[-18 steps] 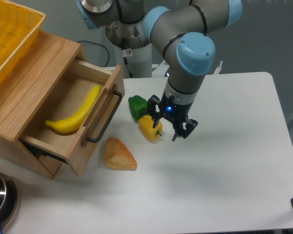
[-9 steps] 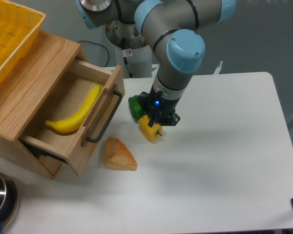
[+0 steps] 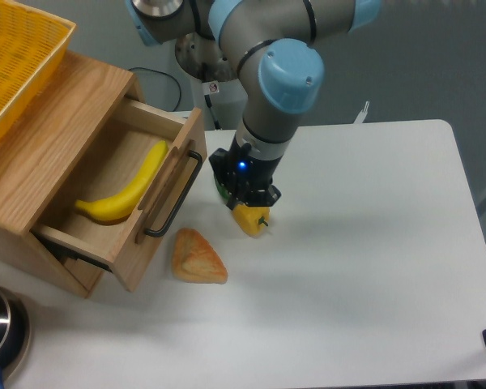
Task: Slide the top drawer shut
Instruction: 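Move the gripper toward the drawer front beside the black handle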
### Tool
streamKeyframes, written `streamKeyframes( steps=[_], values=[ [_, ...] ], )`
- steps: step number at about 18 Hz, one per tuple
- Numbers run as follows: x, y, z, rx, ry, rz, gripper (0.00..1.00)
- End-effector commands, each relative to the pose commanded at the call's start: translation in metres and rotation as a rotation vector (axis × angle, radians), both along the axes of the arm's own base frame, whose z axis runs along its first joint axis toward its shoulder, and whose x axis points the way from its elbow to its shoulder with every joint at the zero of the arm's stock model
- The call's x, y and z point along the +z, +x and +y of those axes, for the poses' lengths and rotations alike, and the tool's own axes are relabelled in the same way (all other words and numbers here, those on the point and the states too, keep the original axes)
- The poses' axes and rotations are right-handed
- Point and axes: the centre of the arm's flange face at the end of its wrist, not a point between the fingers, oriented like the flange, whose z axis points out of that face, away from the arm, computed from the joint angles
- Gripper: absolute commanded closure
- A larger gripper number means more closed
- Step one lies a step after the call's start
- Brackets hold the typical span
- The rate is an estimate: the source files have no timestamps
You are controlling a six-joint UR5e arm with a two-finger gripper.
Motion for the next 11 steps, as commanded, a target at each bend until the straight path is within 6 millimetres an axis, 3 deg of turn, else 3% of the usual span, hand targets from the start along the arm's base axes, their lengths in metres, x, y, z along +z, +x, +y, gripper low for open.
streamKeyframes(
  steps=[11],
  values=[
    [-0.003,0.028,0.017,-0.018,0.002,-0.027,1.0]
  ],
)
